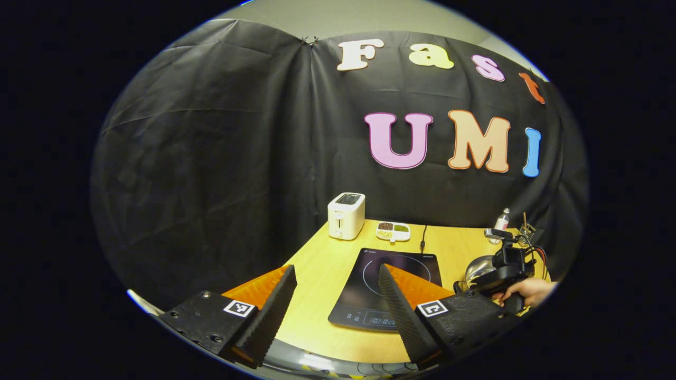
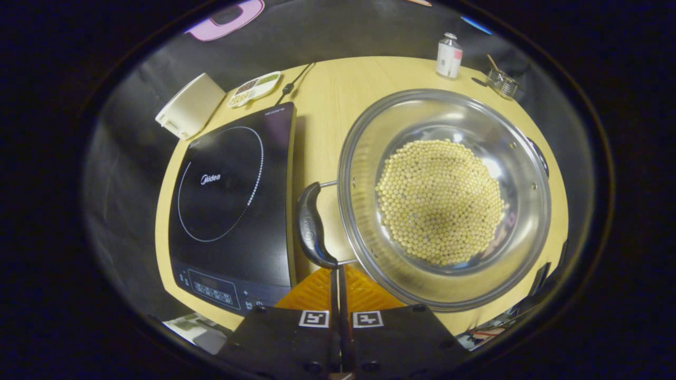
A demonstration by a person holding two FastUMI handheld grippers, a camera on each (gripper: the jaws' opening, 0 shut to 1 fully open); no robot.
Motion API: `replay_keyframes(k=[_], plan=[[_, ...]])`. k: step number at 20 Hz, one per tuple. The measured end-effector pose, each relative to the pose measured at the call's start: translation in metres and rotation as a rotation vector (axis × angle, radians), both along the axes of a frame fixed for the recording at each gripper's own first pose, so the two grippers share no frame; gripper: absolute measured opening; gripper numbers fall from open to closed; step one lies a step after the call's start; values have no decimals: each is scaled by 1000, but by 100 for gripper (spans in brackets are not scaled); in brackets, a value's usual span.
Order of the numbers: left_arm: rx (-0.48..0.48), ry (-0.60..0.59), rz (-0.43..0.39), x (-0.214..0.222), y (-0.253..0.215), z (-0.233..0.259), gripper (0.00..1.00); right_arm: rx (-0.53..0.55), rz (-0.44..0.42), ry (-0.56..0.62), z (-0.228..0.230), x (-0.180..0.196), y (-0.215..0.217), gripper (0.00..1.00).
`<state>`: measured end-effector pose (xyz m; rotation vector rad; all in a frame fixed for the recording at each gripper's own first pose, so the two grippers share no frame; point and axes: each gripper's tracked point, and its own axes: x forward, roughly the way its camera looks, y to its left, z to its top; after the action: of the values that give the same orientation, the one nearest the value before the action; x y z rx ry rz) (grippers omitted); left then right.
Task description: First push the handle of the pot to place it horizontally, then grasp the pot with both hands and set it on the induction cooktop.
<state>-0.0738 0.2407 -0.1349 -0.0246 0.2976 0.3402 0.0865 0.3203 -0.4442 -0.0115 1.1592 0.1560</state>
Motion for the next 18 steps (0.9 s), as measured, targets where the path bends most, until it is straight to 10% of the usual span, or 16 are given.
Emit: replay_keyframes(k=[18], plan=[[-21,26,-84,-4,-30,-10,96,165,81,-91,65,-8,-7,7]])
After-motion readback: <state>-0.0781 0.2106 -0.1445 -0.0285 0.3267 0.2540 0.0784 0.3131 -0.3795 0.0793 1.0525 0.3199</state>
